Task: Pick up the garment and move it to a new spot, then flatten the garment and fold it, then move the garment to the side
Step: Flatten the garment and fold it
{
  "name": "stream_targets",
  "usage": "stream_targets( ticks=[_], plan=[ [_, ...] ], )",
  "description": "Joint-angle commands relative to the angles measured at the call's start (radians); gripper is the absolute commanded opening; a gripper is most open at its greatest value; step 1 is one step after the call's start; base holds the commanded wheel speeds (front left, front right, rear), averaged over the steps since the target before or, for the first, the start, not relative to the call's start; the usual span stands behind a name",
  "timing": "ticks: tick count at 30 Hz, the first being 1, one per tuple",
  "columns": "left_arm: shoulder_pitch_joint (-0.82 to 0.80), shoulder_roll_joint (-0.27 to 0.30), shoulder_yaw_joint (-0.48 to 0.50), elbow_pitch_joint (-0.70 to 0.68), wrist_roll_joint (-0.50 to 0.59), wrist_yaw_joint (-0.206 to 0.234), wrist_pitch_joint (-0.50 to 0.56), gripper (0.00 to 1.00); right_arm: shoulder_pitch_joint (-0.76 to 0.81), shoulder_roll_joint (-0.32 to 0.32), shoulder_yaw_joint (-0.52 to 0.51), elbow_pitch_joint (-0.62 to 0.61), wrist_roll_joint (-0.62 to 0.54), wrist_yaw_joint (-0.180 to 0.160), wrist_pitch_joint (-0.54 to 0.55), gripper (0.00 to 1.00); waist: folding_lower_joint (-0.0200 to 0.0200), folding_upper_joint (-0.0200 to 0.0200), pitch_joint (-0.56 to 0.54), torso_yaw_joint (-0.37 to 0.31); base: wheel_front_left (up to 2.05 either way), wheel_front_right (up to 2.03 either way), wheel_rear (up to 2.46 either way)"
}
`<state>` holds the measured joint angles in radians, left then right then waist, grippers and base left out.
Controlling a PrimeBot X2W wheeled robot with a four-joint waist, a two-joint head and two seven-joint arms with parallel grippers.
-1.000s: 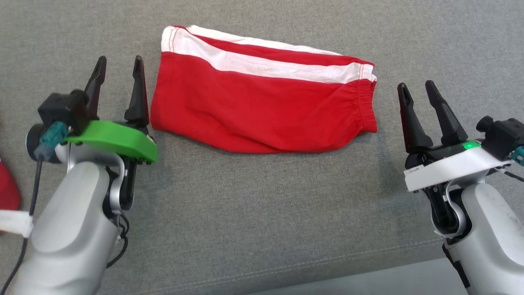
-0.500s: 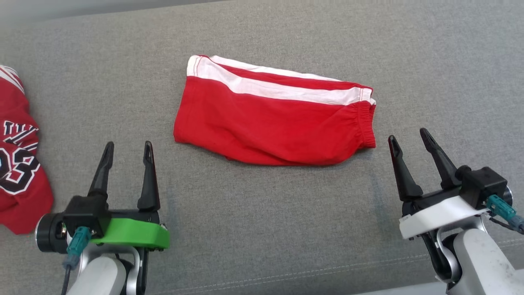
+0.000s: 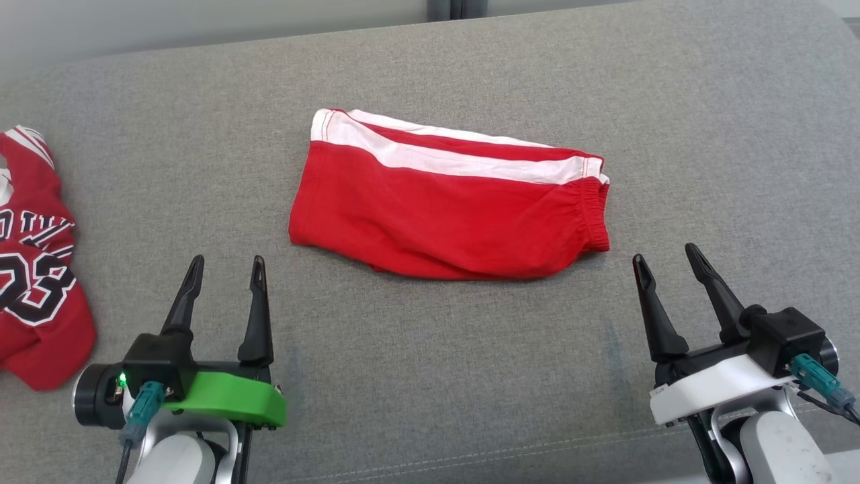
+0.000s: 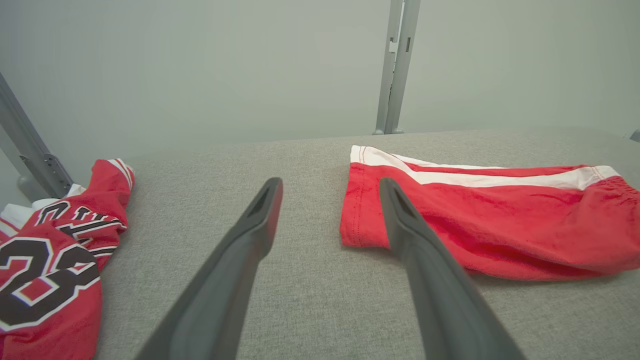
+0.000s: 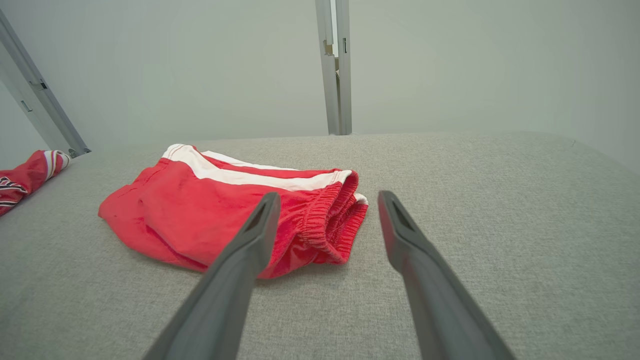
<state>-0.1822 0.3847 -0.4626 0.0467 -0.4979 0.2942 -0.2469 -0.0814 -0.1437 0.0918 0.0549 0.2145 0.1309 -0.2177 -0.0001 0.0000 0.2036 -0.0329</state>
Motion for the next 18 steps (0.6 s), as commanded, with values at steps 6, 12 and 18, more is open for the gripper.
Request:
stream_targets(
  ticks=[6,12,18],
  plan=[
    [-0.108,-0.009,-0.036,0.045,-0.016,-0.063,0.058,1.0,-0.007,0.008,-0.001,-0.02,0.005,0.0,0.004,1.0,0.0001,0.0,0.041,-0.021,0.0,0.0,0.0],
    [-0.252,-0.029,-0.051,0.175,-0.074,-0.167,0.14,1.0,-0.034,0.024,0.011,-0.017,0.012,0.0,-0.008,1.0,0.0001,0.0,0.107,-0.073,0.0,0.0,0.0],
    [-0.377,-0.035,-0.048,0.35,-0.119,-0.244,0.202,1.0,-0.063,0.034,0.03,0.004,0.02,0.0,-0.025,1.0,0.0001,0.0,0.169,-0.126,0.0,0.0,0.0]
  ],
)
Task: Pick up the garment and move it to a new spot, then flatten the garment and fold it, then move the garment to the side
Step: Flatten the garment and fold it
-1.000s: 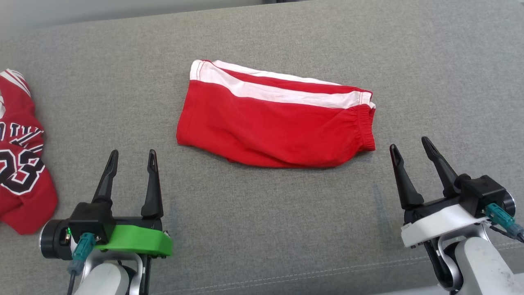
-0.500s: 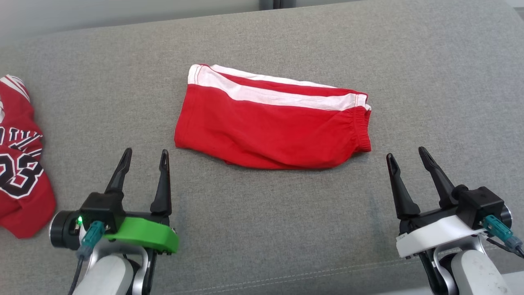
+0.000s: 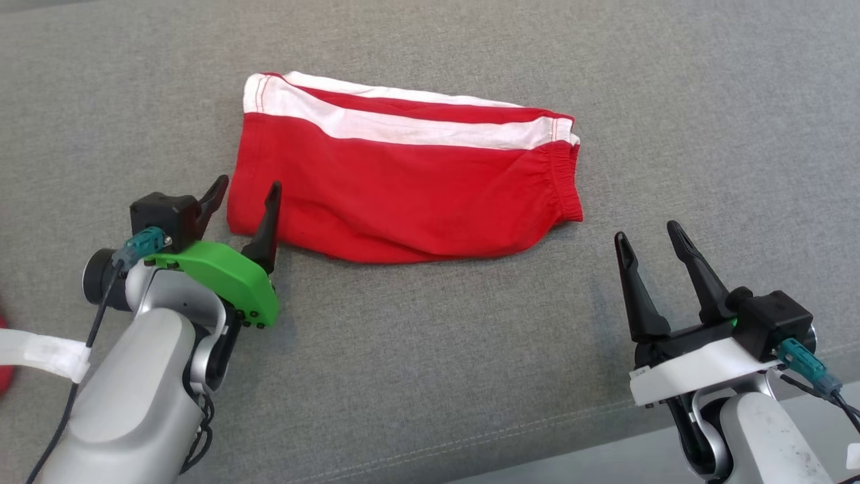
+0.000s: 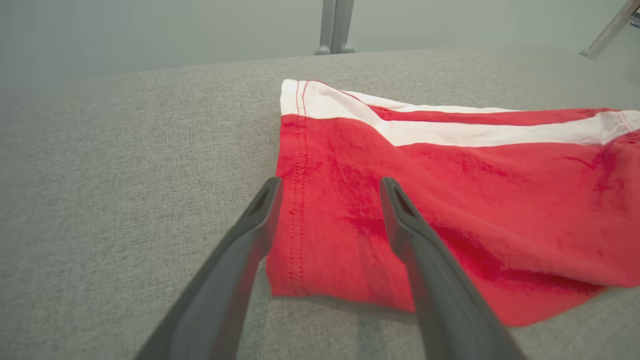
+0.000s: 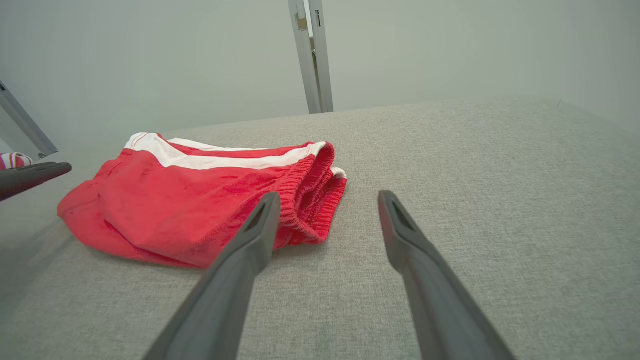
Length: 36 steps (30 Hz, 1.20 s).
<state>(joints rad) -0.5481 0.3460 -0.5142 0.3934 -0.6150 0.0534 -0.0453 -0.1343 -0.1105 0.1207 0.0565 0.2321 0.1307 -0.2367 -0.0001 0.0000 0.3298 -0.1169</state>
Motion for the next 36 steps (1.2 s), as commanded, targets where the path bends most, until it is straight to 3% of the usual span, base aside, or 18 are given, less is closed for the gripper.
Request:
stream_targets(
  ticks=[1,9,15,16,17,18,22,29,36],
  plan=[
    [-0.027,0.005,0.006,0.029,-0.006,-0.012,0.006,1.0,-0.015,0.001,0.001,0.007,0.003,0.0,-0.009,1.0,0.0001,0.0,0.051,-0.048,0.0,0.0,0.0],
    [-0.084,0.001,0.041,0.176,-0.065,-0.041,0.035,1.0,-0.041,0.011,0.006,0.034,0.012,0.0,-0.024,1.0,0.0001,0.0,0.085,-0.068,0.0,0.0,0.0],
    [-0.063,-0.015,0.04,0.197,-0.099,-0.047,0.06,1.0,-0.05,0.01,0.008,0.046,0.012,0.0,-0.027,1.0,0.0001,0.0,0.084,-0.06,0.0,0.0,0.0],
    [-0.054,-0.024,0.04,0.192,-0.111,-0.056,0.064,0.81,-0.052,0.01,0.01,0.047,0.013,0.0,-0.028,1.0,0.0001,0.0,0.083,-0.058,0.0,0.0,0.0],
    [-0.049,-0.028,0.038,0.184,-0.108,-0.055,0.06,0.36,-0.053,0.01,0.009,0.048,0.014,0.0,-0.028,1.0,0.0001,0.0,0.081,-0.055,0.0,0.0,0.0],
    [-0.04,-0.034,0.032,0.177,-0.112,-0.061,0.068,0.0,-0.053,0.009,0.008,0.049,0.015,0.0,-0.028,1.0,0.0001,0.0,0.079,-0.053,0.0,0.0,0.0],
    [-0.015,-0.042,0.037,0.124,-0.129,-0.054,0.057,0.0,-0.054,0.009,0.003,0.051,0.02,0.0,-0.03,1.0,0.0001,0.0,0.072,-0.043,0.0,0.0,0.0],
    [0.095,-0.044,0.048,-0.021,-0.123,0.011,-0.001,0.0,-0.041,0.006,-0.01,0.054,0.022,0.0,-0.029,1.0,0.0001,0.0,0.052,-0.024,0.0,0.0,0.0],
    [0.242,-0.053,0.037,-0.19,-0.144,0.078,0.01,0.0,-0.02,-0.007,-0.036,0.049,0.018,0.0,-0.026,1.0,0.0001,0.0,0.033,0.013,0.0,0.0,0.0]
  ],
)
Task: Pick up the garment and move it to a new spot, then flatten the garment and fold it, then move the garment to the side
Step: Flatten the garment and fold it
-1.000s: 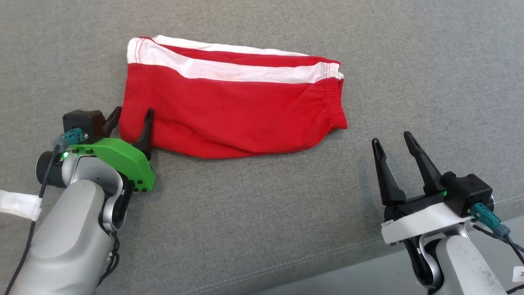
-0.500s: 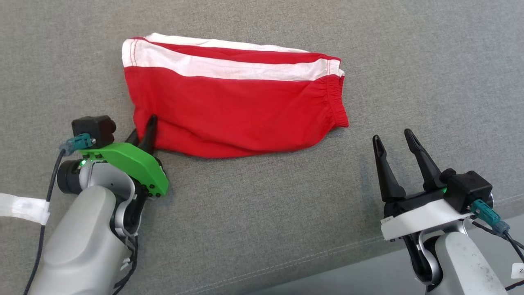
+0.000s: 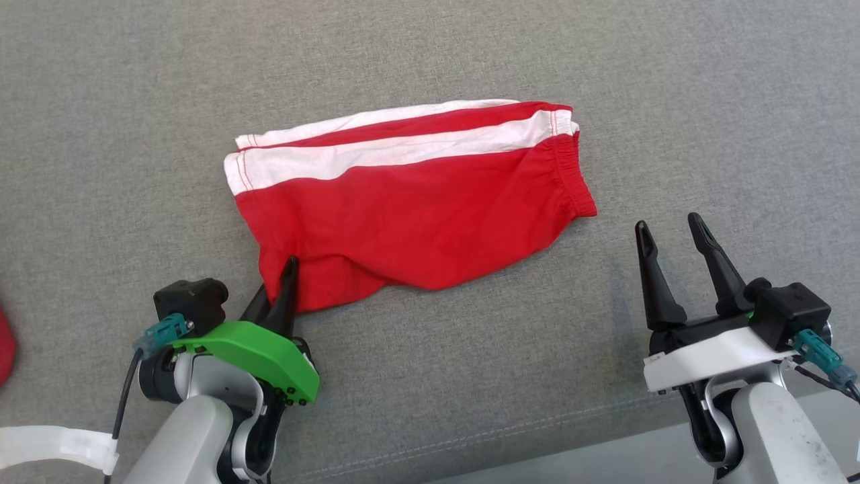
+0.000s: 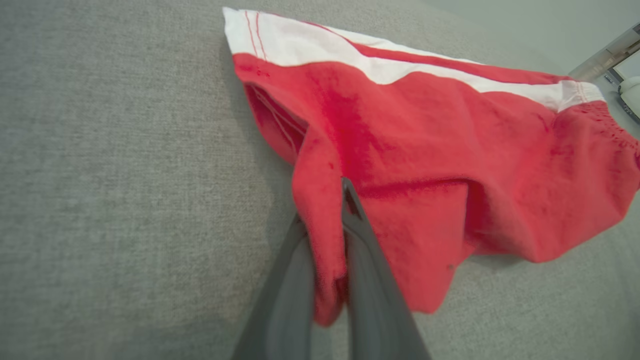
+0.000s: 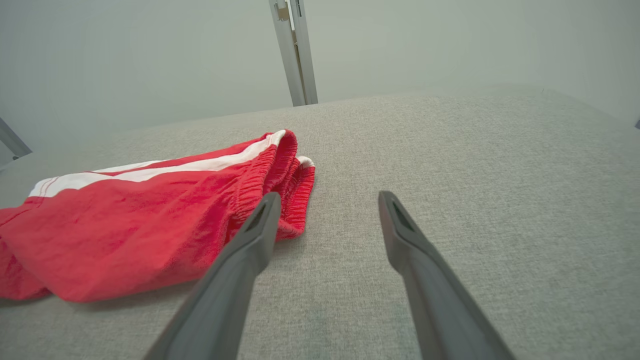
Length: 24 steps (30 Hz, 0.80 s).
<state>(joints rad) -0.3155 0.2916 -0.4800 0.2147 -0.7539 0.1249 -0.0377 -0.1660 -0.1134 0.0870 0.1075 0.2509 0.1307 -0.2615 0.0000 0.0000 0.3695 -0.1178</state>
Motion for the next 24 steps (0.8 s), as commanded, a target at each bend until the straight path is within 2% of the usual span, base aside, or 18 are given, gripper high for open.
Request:
stream_targets(
  ticks=[1,5,6,7,10,16,17,24],
  plan=[
    [0.021,0.003,0.0,-0.024,-0.006,0.009,0.007,0.0,0.012,-0.005,-0.004,-0.003,-0.002,0.0,0.002,1.0,0.0,0.0,-0.008,0.02,0.0,0.0,0.0],
    [0.034,0.007,-0.015,-0.036,-0.009,0.011,0.025,0.0,0.013,-0.01,-0.011,0.001,-0.001,0.0,0.012,1.0,0.0,0.0,-0.023,0.041,0.0,0.0,0.0],
    [0.03,0.005,-0.017,-0.032,-0.011,0.009,0.028,0.31,0.014,-0.009,-0.011,0.001,-0.001,0.0,0.014,1.0,0.0,0.0,-0.027,0.045,0.0,0.0,0.0],
    [0.026,0.003,-0.018,-0.026,-0.012,0.01,0.032,0.98,0.014,-0.008,-0.012,0.001,-0.001,0.0,0.018,1.0,0.0,0.0,-0.031,0.048,0.0,0.0,0.0],
    [0.008,0.004,-0.011,-0.011,0.007,0.02,0.007,1.0,0.014,-0.006,-0.008,0.004,0.002,0.0,0.025,1.0,0.0,0.0,-0.041,0.053,0.0,0.0,0.0],
    [-0.017,0.029,0.028,-0.021,0.086,0.08,-0.122,1.0,-0.004,-0.013,-0.013,0.01,0.007,0.0,0.036,1.0,0.0,0.0,-0.065,0.056,0.0,0.0,0.0],
    [-0.024,0.039,0.037,-0.039,0.12,0.1,-0.161,1.0,-0.015,-0.017,-0.016,0.015,0.007,0.0,0.038,1.0,0.0,0.0,-0.074,0.06,0.0,0.0,0.0],
    [0.0,0.067,0.063,-0.112,0.217,0.146,-0.219,1.0,-0.024,-0.026,-0.015,0.039,0.003,0.0,0.045,1.0,0.0,0.0,-0.107,0.071,0.0,0.0,0.0]
  ],
)
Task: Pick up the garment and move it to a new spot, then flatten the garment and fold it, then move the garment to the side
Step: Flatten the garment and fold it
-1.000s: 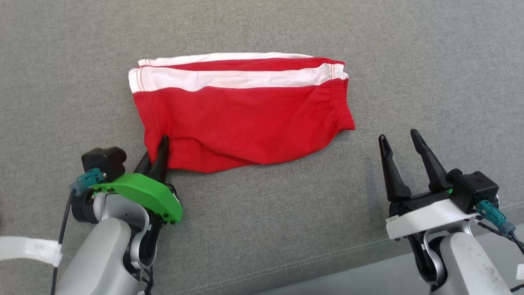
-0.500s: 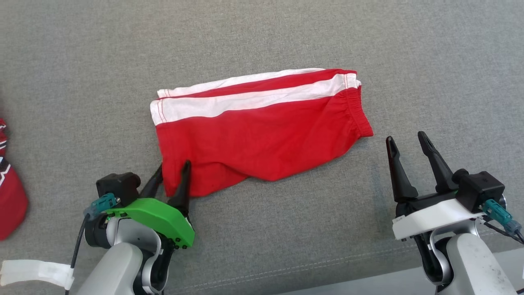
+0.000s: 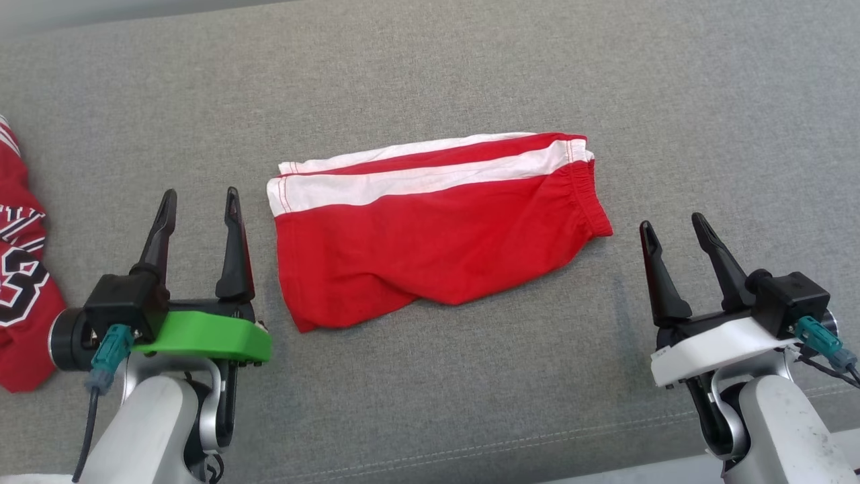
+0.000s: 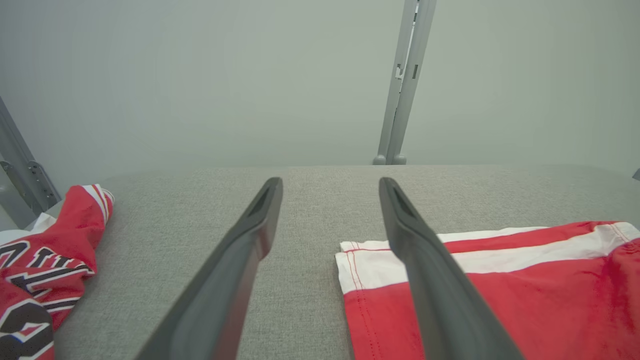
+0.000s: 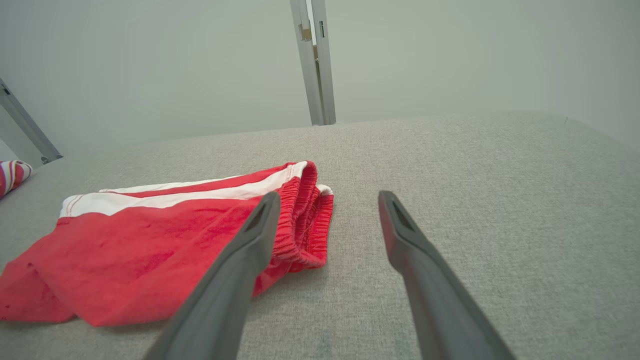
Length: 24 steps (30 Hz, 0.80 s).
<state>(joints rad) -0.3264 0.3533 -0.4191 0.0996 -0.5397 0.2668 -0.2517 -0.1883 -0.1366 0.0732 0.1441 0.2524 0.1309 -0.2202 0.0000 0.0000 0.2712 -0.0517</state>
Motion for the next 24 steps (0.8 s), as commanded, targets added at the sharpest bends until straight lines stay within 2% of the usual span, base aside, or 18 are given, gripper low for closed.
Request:
stream_targets(
  ticks=[1,10,17,24],
  plan=[
    [0.022,0.007,0.006,-0.01,0.017,0.011,-0.007,1.0,-0.001,-0.004,-0.001,0.005,0.002,0.0,0.004,1.0,0.0,0.0,-0.015,0.007,0.0,0.0,0.0],
    [0.145,0.024,0.021,-0.074,0.088,0.059,-0.014,1.0,0.037,-0.009,-0.005,0.024,-0.004,0.0,0.011,1.0,0.0,0.0,-0.065,0.026,0.0,0.0,0.0],
    [0.175,0.011,0.019,-0.069,0.08,0.042,-0.015,1.0,0.049,-0.01,-0.009,0.031,-0.009,0.0,0.029,1.0,0.0,0.0,-0.079,0.041,0.0,0.0,0.0],
    [0.14,-0.01,0.0,-0.053,0.088,0.022,-0.014,1.0,-0.037,-0.032,0.012,0.093,-0.055,0.0,0.077,1.0,0.0,0.0,-0.056,0.077,0.0,0.0,0.0]
  ],
)
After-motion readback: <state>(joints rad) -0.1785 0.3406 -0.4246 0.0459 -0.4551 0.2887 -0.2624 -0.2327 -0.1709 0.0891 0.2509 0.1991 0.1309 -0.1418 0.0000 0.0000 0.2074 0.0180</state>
